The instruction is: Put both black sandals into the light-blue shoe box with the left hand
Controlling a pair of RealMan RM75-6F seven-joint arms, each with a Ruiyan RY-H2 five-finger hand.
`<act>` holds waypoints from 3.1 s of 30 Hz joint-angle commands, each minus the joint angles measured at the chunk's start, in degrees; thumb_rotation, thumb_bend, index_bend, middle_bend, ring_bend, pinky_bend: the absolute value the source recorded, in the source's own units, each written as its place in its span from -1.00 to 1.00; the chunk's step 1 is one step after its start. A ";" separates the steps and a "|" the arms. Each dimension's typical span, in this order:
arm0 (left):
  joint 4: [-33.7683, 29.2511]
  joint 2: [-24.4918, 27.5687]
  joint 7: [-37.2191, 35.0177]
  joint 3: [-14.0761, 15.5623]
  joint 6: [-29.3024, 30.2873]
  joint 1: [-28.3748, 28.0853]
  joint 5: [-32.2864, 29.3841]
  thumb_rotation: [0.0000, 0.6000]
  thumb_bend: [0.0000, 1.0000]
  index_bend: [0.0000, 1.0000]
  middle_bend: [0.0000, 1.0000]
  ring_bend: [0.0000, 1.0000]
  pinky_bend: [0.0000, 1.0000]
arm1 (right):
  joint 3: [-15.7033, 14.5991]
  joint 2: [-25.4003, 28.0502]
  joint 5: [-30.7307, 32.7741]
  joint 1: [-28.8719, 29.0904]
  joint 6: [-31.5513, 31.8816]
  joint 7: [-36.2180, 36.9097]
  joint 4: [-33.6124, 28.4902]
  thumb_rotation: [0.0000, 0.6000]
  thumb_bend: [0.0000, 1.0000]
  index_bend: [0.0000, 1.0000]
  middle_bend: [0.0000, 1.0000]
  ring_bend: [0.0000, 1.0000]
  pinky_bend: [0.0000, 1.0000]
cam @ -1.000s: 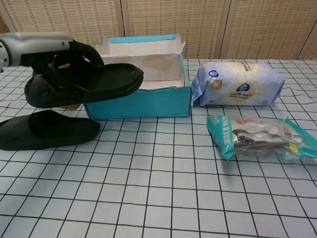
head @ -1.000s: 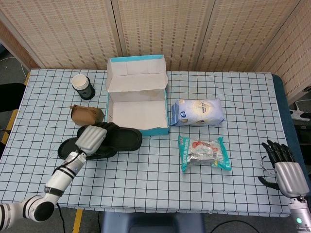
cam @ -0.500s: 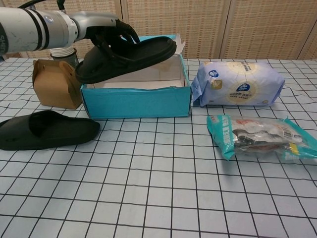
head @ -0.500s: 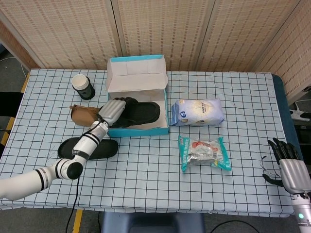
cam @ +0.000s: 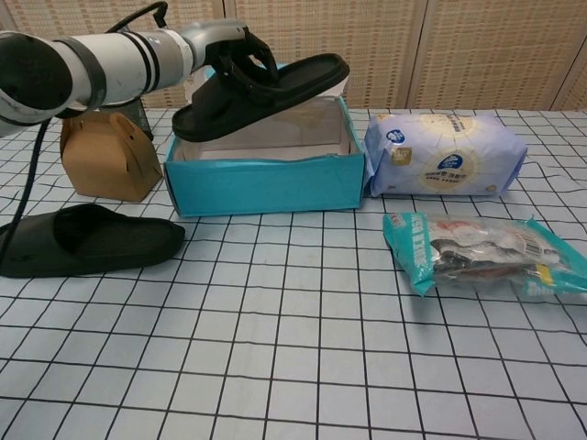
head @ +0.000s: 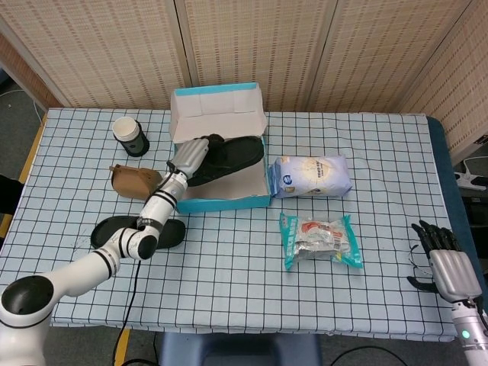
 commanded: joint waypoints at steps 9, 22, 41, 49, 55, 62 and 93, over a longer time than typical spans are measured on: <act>13.34 -7.29 -15.14 2.88 1.68 -4.82 12.71 1.00 -0.18 -0.14 0.06 -0.05 0.05 | -0.60 0.02 0.30 0.67 -1.74 -0.34 -0.06 1.00 -0.91 -1.00 -1.00 -1.00 -1.00; 27.69 -12.64 -20.41 11.62 -4.86 -5.62 19.49 1.00 -0.18 -0.16 0.04 -0.09 0.02 | -1.30 0.66 -0.28 1.00 -2.57 0.26 -0.76 1.00 -0.91 -1.00 -1.00 -1.00 -1.00; 39.58 -19.28 -21.25 17.62 -5.61 -4.12 23.74 1.00 -0.18 -0.23 -0.06 -0.19 -0.05 | -2.84 0.06 -0.12 2.54 -6.54 -1.00 -0.76 1.00 -0.90 -1.00 -1.00 -1.00 -1.00; 40.51 -20.25 -21.46 18.26 -9.10 -3.94 23.72 1.00 -0.19 -0.34 -0.18 -0.33 -0.17 | -3.01 0.63 -0.74 2.35 -5.76 -0.12 -1.18 1.00 -0.90 -1.00 -1.00 -1.00 -1.00; 38.66 -19.64 -24.04 17.98 -9.31 -4.32 23.51 1.00 -0.21 -0.95 -0.89 -0.95 -0.65 | -3.14 0.97 -1.41 2.09 -4.91 0.31 -1.50 1.00 -0.89 -1.00 -1.00 -1.00 -1.00; 35.92 -17.34 -28.87 17.08 -2.97 -3.88 23.58 1.00 -0.35 -1.00 -1.00 -1.00 -0.89 | -3.12 1.51 -3.29 0.94 -1.50 0.95 -2.27 1.00 -0.89 -1.00 -1.00 -1.00 -1.00; -52.62 28.94 7.91 18.44 21.93 17.43 8.39 1.00 -0.37 -1.00 -1.00 -1.00 -0.91 | -5.04 3.81 -12.60 -2.42 7.47 5.88 -3.77 1.00 -0.88 -1.00 -1.00 -1.00 -1.00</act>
